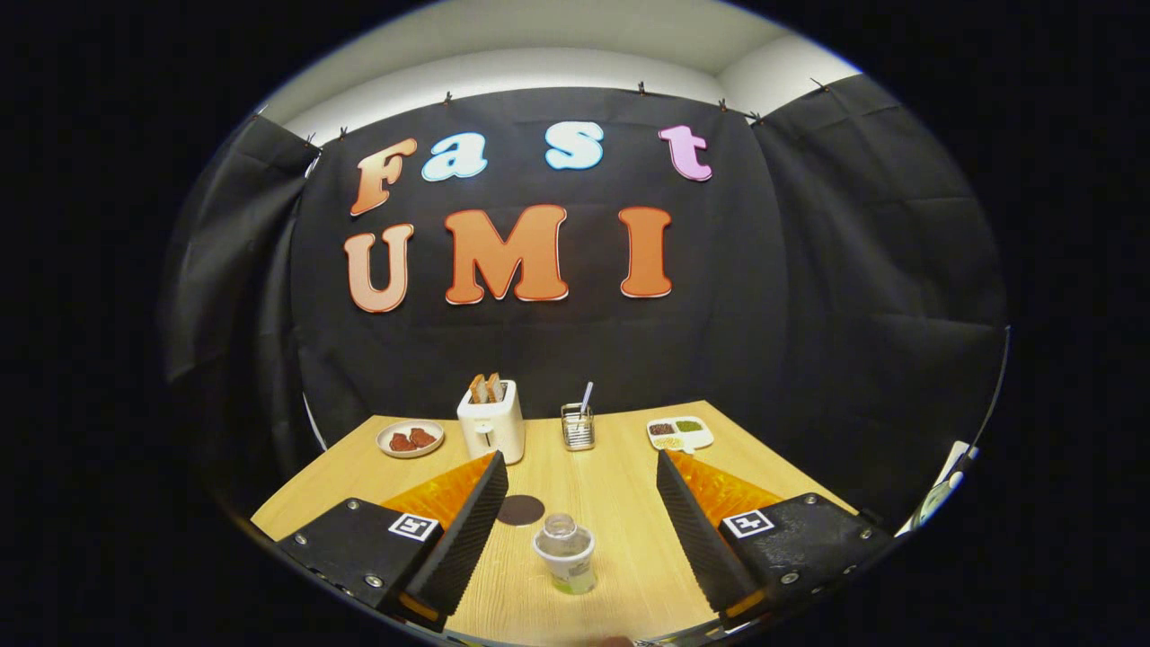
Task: Take the bottle from table, then pour the juice into the cup, finally place the bottle on the coaster
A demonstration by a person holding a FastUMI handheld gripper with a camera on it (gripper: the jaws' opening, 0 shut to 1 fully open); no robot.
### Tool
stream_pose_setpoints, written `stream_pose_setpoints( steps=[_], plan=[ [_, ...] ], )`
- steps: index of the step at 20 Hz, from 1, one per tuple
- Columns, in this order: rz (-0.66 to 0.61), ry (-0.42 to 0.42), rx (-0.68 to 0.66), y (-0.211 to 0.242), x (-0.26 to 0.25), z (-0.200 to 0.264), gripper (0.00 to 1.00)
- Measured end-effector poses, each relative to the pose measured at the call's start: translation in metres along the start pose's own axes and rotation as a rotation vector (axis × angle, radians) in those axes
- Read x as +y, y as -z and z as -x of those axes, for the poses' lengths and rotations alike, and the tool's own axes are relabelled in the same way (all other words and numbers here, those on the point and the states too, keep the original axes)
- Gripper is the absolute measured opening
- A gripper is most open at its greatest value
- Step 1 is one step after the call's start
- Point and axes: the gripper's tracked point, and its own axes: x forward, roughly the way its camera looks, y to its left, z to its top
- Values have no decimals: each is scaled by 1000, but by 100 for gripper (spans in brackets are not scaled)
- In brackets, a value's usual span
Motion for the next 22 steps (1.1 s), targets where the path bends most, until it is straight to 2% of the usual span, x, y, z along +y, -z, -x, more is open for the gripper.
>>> stream_pose_setpoints(
  steps=[5,13,19,22],
  plan=[
    [32,-15,140,71,5,-18,99],
    [62,-27,286,149,9,-36,99],
    [39,-16,337,178,5,-50,99],
    [17,-36,351,184,10,-57,99]
  ],
)
